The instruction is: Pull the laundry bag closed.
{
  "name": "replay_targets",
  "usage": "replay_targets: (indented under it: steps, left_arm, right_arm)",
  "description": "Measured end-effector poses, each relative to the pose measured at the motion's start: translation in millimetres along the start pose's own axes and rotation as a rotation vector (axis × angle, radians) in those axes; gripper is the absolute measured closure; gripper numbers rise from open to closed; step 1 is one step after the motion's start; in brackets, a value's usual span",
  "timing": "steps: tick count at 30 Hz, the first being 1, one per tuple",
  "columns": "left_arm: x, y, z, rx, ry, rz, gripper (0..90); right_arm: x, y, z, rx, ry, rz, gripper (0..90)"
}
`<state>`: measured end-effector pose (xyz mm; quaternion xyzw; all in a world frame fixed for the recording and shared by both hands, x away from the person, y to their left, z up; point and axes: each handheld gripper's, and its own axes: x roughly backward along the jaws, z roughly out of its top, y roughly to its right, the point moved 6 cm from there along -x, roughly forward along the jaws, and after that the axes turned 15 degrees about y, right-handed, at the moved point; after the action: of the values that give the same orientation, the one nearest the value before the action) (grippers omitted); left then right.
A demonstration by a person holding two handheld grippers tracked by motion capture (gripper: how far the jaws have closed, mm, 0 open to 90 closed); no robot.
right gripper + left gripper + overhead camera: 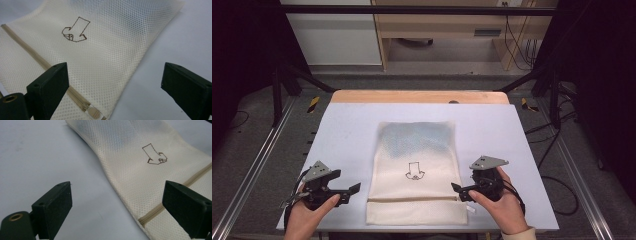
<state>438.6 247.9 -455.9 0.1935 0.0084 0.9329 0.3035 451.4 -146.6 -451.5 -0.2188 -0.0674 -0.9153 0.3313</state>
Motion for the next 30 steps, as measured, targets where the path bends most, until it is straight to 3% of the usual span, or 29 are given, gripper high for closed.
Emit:
replay_targets:
  steps: [19,30]
  left_arm:
    - [4.4,-22.9,20.0,-0.068,-0.036,0.034,5.1]
    - [7.6,-46.2,18.3,-0.058,-0.046,0.077,4.8]
  right_arm:
    - [8.9,29.0,7.5,-0.043,0.005,-0.078,5.8]
    - [16.0,50.9,1.8,-0.09,-0.001,-0.135,5.7]
